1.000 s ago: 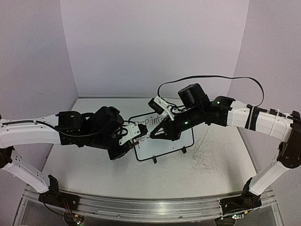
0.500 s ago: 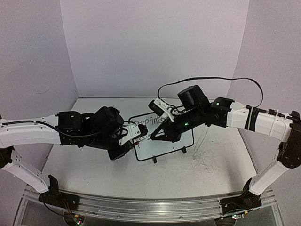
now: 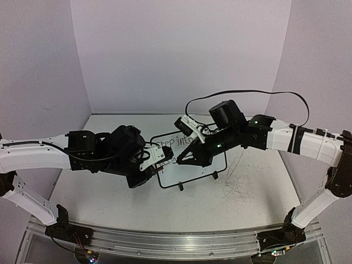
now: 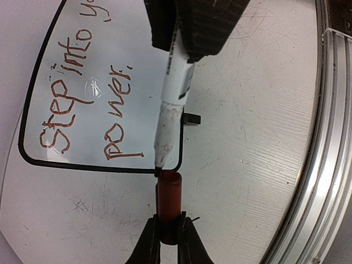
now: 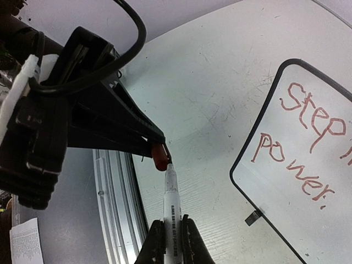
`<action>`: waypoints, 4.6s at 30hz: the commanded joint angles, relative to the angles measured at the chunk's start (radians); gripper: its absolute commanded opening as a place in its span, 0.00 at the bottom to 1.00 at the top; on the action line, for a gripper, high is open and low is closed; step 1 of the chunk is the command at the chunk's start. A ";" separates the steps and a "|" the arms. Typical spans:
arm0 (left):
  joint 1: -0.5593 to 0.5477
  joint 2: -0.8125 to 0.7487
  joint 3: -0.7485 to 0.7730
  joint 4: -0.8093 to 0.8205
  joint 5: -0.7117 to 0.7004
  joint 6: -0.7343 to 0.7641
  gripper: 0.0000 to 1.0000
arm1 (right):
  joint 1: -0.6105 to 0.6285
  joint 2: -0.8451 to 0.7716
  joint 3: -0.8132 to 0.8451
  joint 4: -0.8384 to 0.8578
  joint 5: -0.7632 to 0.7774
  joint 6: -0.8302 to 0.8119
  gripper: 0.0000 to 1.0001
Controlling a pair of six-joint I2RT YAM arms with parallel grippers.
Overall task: Write a sentence on the whiteboard
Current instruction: Insert the whiteboard marker without the cap into the pen cap, then put down the whiteboard marker at the center of the board.
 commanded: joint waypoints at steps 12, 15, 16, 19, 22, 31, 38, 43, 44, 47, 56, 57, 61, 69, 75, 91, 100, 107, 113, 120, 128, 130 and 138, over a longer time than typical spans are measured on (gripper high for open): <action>-0.008 -0.028 0.001 0.033 -0.022 -0.011 0.00 | 0.010 -0.056 -0.019 0.052 -0.001 0.016 0.00; -0.011 -0.031 0.000 0.034 -0.022 -0.013 0.00 | 0.009 -0.059 -0.015 0.054 0.004 0.016 0.00; -0.011 -0.030 0.000 0.033 -0.022 -0.014 0.00 | 0.009 -0.059 -0.016 0.054 0.008 0.016 0.00; -0.012 -0.030 -0.002 0.034 -0.022 -0.015 0.00 | 0.009 -0.059 -0.022 0.055 0.012 0.016 0.00; -0.013 -0.030 -0.003 0.035 -0.020 -0.014 0.00 | 0.009 -0.055 -0.022 0.055 0.008 0.016 0.00; -0.014 -0.022 -0.008 0.033 -0.026 -0.010 0.00 | 0.009 -0.068 -0.023 0.059 0.021 0.016 0.00; -0.012 -0.025 -0.010 0.033 -0.026 -0.013 0.00 | 0.009 -0.056 -0.026 0.057 -0.009 0.016 0.00; -0.013 -0.026 -0.008 0.033 -0.027 -0.014 0.00 | 0.010 -0.048 -0.025 0.057 -0.021 0.016 0.00; -0.013 -0.026 -0.008 0.033 -0.028 -0.015 0.00 | 0.010 -0.048 -0.024 0.057 -0.024 0.016 0.00; -0.013 -0.028 -0.008 0.034 -0.026 -0.015 0.00 | 0.011 -0.043 -0.025 0.057 -0.030 0.016 0.00; -0.015 -0.037 -0.006 0.035 -0.023 -0.013 0.00 | 0.013 -0.012 -0.011 0.058 -0.025 0.016 0.00; -0.014 -0.038 -0.008 0.035 -0.023 -0.013 0.00 | 0.013 -0.009 -0.011 0.059 -0.018 0.016 0.00; -0.015 -0.049 -0.013 0.034 -0.025 -0.017 0.00 | 0.013 -0.001 -0.003 0.062 -0.005 0.016 0.00; -0.021 -0.052 -0.008 0.034 -0.027 -0.005 0.00 | 0.014 0.019 0.016 0.062 -0.045 0.006 0.00; -0.025 -0.049 0.025 0.034 -0.031 0.024 0.00 | 0.022 0.063 0.050 0.032 -0.120 -0.040 0.00; -0.147 0.039 0.202 0.090 -0.107 0.112 0.00 | 0.068 0.120 0.096 0.011 -0.203 -0.060 0.00; -0.232 0.034 0.171 0.283 -0.187 0.149 0.00 | 0.148 0.145 0.037 0.186 -0.211 0.054 0.00; -0.249 0.031 0.127 0.347 -0.209 0.145 0.00 | 0.173 0.151 0.012 0.252 -0.181 0.094 0.00; -0.246 -0.066 0.011 0.341 -0.383 0.050 0.13 | 0.063 0.002 -0.186 0.339 -0.112 0.140 0.00; -0.244 -0.257 -0.092 0.288 -0.467 -0.134 0.69 | 0.031 -0.076 -0.373 0.479 -0.036 0.137 0.00; -0.241 -0.352 -0.059 0.304 -0.628 -0.279 0.83 | 0.222 0.109 -0.326 0.694 0.368 0.185 0.00; -0.239 -0.340 -0.034 0.312 -0.665 -0.303 0.84 | 0.276 0.198 -0.272 0.749 0.449 0.191 0.00; -0.237 -0.311 0.029 0.327 -0.724 -0.344 0.86 | 0.382 0.459 -0.093 0.726 0.741 0.213 0.05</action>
